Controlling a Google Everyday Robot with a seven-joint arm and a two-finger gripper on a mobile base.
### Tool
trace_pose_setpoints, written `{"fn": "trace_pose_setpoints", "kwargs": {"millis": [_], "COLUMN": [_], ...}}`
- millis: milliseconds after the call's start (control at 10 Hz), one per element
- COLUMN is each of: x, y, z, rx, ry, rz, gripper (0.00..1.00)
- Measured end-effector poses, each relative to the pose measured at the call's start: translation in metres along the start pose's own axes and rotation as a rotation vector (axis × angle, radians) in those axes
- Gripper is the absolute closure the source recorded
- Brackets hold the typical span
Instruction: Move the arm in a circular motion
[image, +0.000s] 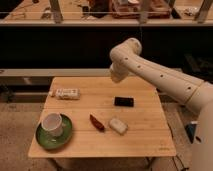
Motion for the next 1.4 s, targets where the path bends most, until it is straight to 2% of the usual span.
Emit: {"fn": "trace_pose_setpoints", "kwargs": {"millis": [100, 300, 500, 700, 900, 1100, 1400], "x": [0.008, 0.028, 0.031, 0.006, -0.024, -0.047, -0.093], "y": [0.018, 0.082, 0.129, 0.184, 0.217, 0.221, 0.186], "z": [-0.003, -0.015, -0.020, -0.019, -0.022, -0.022, -0.007], "rx": [-0.008, -0.055, -0.116, -0.186, -0.216, -0.228, -0.230], "ry": [0.013, 0.038, 0.019, -0.045, -0.070, -0.093, -0.155], "rz": [0.027, 0.124, 0.209, 0.296, 0.326, 0.307, 0.221], "gripper": [1.00, 1.00, 1.00, 1.00, 1.00, 1.00, 1.00]}}
